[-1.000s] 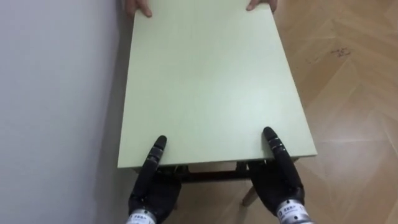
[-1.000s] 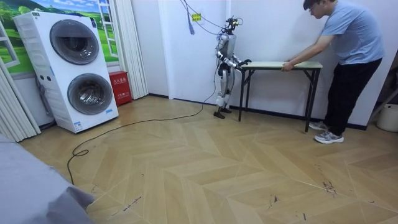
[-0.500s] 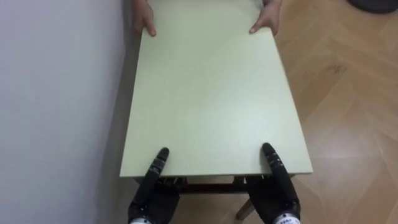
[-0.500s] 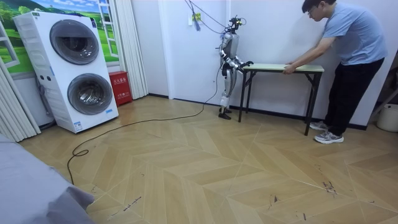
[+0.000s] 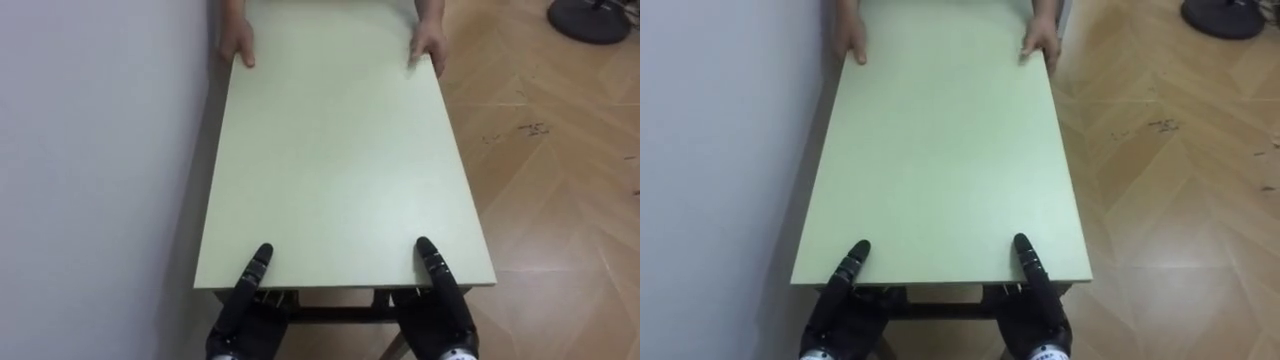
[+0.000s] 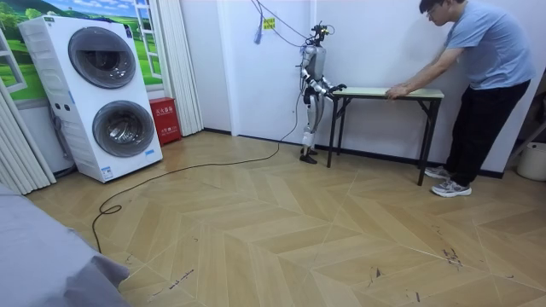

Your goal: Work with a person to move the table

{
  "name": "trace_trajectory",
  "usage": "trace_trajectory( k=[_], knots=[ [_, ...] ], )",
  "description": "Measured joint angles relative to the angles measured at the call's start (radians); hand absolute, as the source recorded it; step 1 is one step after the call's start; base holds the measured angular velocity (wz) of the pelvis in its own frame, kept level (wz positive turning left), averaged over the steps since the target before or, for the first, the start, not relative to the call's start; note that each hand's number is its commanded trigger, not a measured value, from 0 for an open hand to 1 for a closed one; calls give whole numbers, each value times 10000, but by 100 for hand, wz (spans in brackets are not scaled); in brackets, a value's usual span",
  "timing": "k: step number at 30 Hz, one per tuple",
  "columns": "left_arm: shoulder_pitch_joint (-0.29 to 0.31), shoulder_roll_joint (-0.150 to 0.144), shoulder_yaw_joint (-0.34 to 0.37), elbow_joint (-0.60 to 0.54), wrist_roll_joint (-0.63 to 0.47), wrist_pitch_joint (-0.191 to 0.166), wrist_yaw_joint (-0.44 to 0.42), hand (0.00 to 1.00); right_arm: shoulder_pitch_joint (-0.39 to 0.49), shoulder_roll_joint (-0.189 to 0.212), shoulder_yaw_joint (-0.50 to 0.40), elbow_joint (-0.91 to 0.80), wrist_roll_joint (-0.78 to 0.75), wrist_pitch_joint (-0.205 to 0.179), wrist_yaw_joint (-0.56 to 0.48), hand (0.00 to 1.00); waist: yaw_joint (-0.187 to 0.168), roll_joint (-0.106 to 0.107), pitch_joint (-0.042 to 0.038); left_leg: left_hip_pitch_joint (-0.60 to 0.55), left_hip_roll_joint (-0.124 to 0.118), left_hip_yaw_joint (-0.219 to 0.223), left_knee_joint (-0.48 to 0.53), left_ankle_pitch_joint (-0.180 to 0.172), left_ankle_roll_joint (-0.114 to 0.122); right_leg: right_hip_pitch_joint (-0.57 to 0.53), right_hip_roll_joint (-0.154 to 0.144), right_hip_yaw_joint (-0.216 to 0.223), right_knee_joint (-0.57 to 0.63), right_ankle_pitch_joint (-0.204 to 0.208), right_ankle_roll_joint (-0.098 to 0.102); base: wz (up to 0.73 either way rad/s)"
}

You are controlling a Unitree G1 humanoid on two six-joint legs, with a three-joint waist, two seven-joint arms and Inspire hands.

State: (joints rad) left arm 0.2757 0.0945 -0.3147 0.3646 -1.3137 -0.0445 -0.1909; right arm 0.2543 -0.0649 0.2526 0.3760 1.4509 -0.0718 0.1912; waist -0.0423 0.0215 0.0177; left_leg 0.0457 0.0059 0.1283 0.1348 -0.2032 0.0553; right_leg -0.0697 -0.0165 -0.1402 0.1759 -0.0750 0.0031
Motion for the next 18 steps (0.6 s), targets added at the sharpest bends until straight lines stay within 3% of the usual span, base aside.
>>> trace_trajectory(
  k=[5,10,18],
  knots=[
    [-81,341,-24,459,1345,-21,-525,0,12,-159,29,208,-413,82,828,0,-36,9,5,67,-2,60,-19,-2,0,55,-5,0,-39,0,0,-1],
    [-179,334,-38,755,1877,13,-646,0,3,-325,89,307,-749,80,1207,0,30,90,48,177,11,58,-54,-39,-4,161,5,-20,-50,-3,5,0],
    [-208,337,-73,889,2176,73,-872,0,7,-423,108,413,-842,102,1538,0,169,91,44,169,36,60,-19,-48,-22,161,13,-89,-48,-3,5,0]
  ],
)
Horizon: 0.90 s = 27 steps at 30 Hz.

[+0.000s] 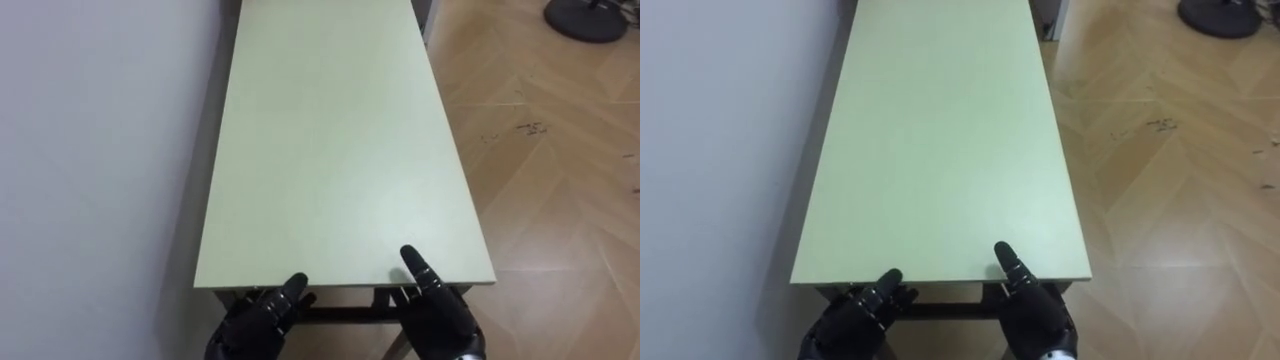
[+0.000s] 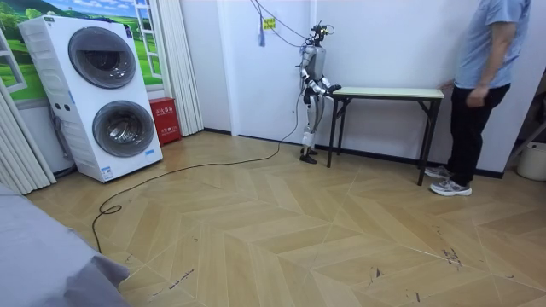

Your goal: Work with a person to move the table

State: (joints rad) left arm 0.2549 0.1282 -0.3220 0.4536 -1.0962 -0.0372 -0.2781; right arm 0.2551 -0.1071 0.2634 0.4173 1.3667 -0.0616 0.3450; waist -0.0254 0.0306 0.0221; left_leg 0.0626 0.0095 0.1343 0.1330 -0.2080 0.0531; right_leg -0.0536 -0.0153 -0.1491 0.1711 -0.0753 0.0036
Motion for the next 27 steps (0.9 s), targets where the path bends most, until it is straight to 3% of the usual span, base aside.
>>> trace_trajectory(
  k=[8,12,16,21,23,27],
  knots=[
    [3,5,5,58,865,330,-187,0,1,-122,3,62,-852,244,698,0,30,-11,-13,6,1,13,13,0,0,-1,2,-13,1,0,0,0],
    [0,5,5,121,1233,457,-263,0,-46,-149,70,47,-1285,475,1318,0,40,-57,-74,16,2,16,19,0,0,13,0,-12,5,0,0,0],
    [-6,71,9,180,1266,586,-507,0,-37,-154,119,46,-1295,765,1605,0,36,-59,-73,18,-6,12,20,0,0,14,-10,-13,8,0,0,0],
    [-6,80,4,181,1275,600,-618,0,-10,-224,194,47,-1518,850,1792,0,36,-74,-64,16,-1,9,14,0,0,13,-6,-32,1,0,0,0],
    [-4,154,2,181,1279,602,-708,0,18,-287,202,47,-1769,852,1888,0,32,-83,-58,13,3,0,10,0,-1,13,-2,-36,-6,0,0,0],
    [49,571,57,213,1673,620,-860,0,33,-612,201,82,-2702,911,2284,0,47,-100,-60,25,10,9,-4,-2,-3,13,5,-30,-11,0,0,0]
  ],
)
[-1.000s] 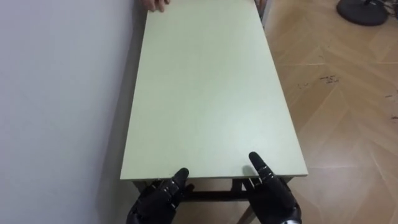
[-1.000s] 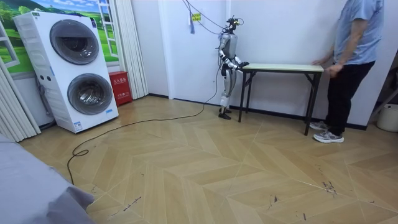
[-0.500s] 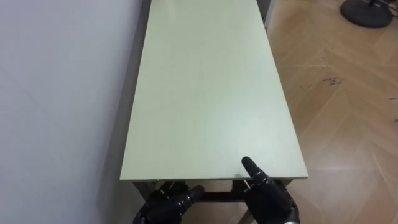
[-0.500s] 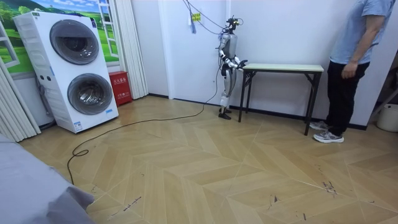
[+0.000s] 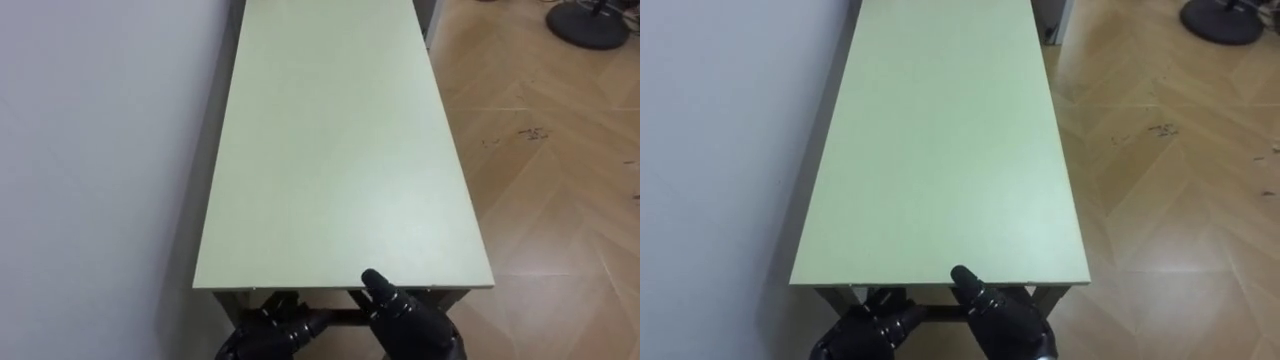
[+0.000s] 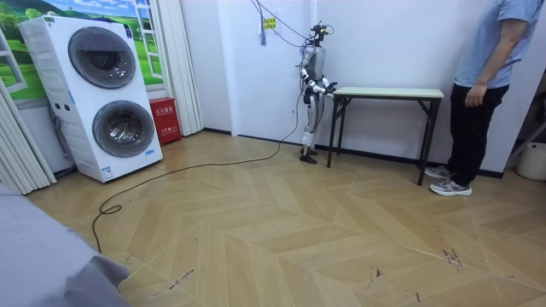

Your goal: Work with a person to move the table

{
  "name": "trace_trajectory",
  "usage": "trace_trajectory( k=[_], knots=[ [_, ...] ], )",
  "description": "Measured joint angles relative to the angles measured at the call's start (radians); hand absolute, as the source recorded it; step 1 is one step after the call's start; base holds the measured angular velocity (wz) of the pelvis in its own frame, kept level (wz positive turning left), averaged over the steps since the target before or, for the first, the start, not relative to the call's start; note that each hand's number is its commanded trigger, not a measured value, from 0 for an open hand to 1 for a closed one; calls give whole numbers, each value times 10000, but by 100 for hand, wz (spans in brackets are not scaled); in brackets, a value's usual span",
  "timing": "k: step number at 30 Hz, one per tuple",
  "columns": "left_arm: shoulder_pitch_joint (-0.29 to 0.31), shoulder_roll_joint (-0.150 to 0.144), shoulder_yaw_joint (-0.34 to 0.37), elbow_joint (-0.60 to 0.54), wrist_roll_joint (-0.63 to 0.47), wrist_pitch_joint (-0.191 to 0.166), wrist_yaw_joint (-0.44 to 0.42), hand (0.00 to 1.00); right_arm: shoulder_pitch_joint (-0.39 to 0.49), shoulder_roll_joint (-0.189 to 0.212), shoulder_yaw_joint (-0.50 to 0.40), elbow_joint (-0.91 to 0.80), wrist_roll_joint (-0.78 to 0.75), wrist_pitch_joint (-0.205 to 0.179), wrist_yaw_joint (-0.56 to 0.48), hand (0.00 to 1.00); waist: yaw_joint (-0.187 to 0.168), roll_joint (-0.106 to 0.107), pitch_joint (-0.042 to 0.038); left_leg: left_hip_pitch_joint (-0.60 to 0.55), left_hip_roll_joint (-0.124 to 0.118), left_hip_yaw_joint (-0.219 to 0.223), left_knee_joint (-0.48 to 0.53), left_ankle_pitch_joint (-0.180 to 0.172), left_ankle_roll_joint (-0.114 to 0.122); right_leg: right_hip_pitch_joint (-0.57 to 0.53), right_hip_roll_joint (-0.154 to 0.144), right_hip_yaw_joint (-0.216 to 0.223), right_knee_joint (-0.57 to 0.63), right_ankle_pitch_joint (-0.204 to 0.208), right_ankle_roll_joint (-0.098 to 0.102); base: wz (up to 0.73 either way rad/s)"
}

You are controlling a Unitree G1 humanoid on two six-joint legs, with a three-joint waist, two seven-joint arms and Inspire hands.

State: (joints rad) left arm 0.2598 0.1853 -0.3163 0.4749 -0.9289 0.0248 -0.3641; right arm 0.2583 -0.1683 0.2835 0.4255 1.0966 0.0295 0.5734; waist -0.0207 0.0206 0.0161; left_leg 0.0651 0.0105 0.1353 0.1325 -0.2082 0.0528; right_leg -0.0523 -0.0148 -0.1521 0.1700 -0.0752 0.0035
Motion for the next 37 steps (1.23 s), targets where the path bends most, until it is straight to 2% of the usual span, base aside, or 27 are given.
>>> trace_trajectory(
  k=[3,6,11,13,17,23,26,27,30,32,35,37],
  knots=[
    [-27,125,35,515,324,-12,-12,0,-48,-107,-31,412,-698,40,422,0,-12,-56,-31,8,5,-24,4,0,0,21,0,-11,-6,0,0,0],
    [49,202,-7,775,508,10,-9,0,99,-281,29,493,-1673,97,647,0,18,-120,-21,1,-1,-27,0,-5,3,16,-7,0,-2,0,0,0],
    [-161,274,-1,1587,665,-17,3,0,87,-409,28,1277,-2529,147,706,0,4,-238,-83,4,0,1,3,-7,-1,26,-1,89,3,0,0,0],
    [-252,301,32,2123,664,-18,83,0,73,-437,-216,1796,-2900,145,702,0,-24,-254,-79,2,-1,-32,8,-11,-2,44,-6,86,4,0,0,0],
    [-242,303,282,2510,702,-26,206,0,56,-442,-673,2705,-3511,142,575,0,0,-253,-71,1,3,-32,4,-36,-5,54,-7,3,0,0,0,0],
    [-383,278,412,3775,699,-192,761,0,-489,-424,-758,4460,-3582,-218,80,0,29,-262,-60,105,37,-12,6,-59,-42,147,44,41,-26,0,-1,-2],
    [-334,185,511,4116,913,-358,973,0,-470,-308,-1129,4895,-3616,-419,-388,0,19,-278,-69,115,65,-35,-1,-72,-62,174,74,28,-52,0,-2,0],
    [-375,57,782,4327,1301,-397,1085,0,-476,-224,-1383,5253,-3676,-503,-700,0,16,-277,-70,145,84,-35,-7,-80,-76,195,98,44,-48,-1,-3,0],
    [-440,-213,1159,4930,1835,-557,1517,0,-483,-166,-1827,6297,-3972,-526,-1576,0,18,-255,-60,322,151,1,-39,-129,-141,342,204,114,-104,-4,-7,-8],
    [-357,-230,1300,5103,2058,-567,1713,0,-354,-127,-2004,6627,-4167,-531,-2129,0,-1,-263,-70,331,177,22,-35,-171,-185,389,236,99,-194,-48,-78,-8],
    [-377,-559,2239,5779,3135,-604,2126,0,-246,272,-2768,7104,-4744,-582,-3003,0,-16,-322,-99,361,258,90,-24,-222,-274,382,340,128,-198,-93,-155,-9],
    [-376,-605,2426,6086,3583,-591,2415,0,-392,325,-2758,7353,-4837,-593,-3303,0,7,-343,-95,461,284,165,-21,-248,-318,450,375,120,-198,-131,-215,-6]
  ],
)
